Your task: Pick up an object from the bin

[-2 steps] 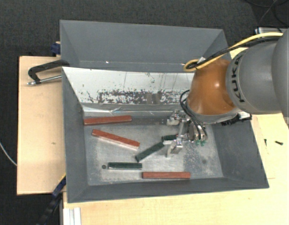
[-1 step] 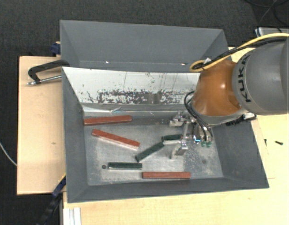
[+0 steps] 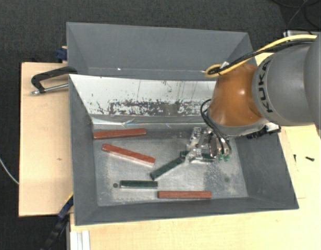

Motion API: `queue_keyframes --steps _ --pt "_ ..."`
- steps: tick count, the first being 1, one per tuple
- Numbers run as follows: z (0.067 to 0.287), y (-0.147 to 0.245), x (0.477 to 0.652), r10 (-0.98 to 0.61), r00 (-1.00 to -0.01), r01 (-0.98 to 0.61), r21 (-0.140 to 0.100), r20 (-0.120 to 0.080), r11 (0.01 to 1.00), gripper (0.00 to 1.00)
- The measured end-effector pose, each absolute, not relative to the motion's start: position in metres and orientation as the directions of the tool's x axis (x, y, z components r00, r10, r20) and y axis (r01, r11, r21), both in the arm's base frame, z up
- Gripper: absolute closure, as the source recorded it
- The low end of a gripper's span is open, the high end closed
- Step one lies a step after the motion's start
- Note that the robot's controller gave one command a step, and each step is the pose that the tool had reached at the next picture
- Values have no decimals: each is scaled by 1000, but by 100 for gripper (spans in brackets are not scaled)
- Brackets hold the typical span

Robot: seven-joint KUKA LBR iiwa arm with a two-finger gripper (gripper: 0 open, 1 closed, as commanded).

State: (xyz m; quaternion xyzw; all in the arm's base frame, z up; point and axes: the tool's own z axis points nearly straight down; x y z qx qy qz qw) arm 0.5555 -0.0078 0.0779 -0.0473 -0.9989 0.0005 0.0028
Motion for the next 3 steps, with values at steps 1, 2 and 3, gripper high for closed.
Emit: queue_keyframes --steps 1,2,3 --pt "78 -8 556 95 -996 95 -1 5 996 100" --pt "81 -8 555 95 -995 95 -1 4 995 100" --pt "94 -7 555 96 -995 96 1 0 995 100"
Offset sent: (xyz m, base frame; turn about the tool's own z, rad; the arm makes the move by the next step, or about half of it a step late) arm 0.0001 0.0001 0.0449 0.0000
